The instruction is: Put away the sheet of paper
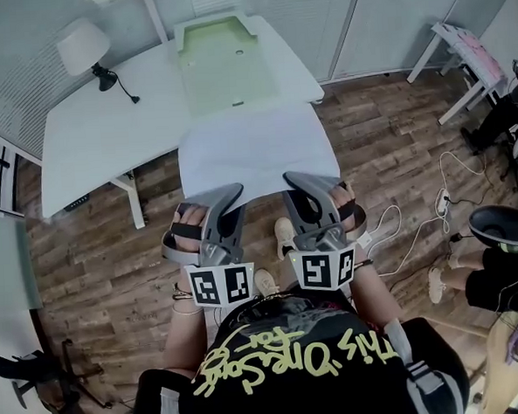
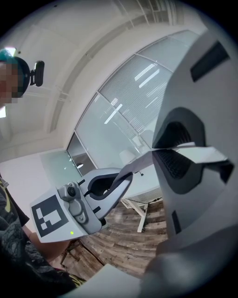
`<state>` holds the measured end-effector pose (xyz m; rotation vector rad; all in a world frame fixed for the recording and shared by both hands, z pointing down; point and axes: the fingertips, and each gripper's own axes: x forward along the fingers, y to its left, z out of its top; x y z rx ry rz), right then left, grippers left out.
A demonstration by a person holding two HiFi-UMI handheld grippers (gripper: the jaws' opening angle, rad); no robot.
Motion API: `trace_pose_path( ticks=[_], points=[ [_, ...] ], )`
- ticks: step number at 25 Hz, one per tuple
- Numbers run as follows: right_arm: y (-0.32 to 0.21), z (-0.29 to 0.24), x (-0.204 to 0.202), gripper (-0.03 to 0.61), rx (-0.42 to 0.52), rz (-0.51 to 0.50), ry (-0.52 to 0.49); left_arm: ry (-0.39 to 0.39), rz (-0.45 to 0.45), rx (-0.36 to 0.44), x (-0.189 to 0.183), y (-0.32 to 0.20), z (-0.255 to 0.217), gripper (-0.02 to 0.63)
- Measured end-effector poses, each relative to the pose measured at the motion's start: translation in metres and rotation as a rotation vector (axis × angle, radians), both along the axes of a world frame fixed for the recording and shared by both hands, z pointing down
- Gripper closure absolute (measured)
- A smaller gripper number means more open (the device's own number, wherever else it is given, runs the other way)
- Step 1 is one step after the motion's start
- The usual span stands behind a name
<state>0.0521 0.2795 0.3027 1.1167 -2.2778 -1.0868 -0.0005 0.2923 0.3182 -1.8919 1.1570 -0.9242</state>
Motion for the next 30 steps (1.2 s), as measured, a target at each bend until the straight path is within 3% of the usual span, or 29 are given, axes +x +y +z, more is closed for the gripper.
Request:
trace_pose_path(
  ticks=[11,30],
  points=[
    [-0.025,-0.001,-0.005,0.569,0.011,-0.023,-0.022,-0.012,-0.024,0.006,-0.005,-0.024,0.000,0.606],
    [-0.113,-0.004,-0.014,0.569,0.002,-0.052,-0.032,-0.027,-0.046,-0.001,-0.013,-0.108,-0.003,0.606]
  ],
)
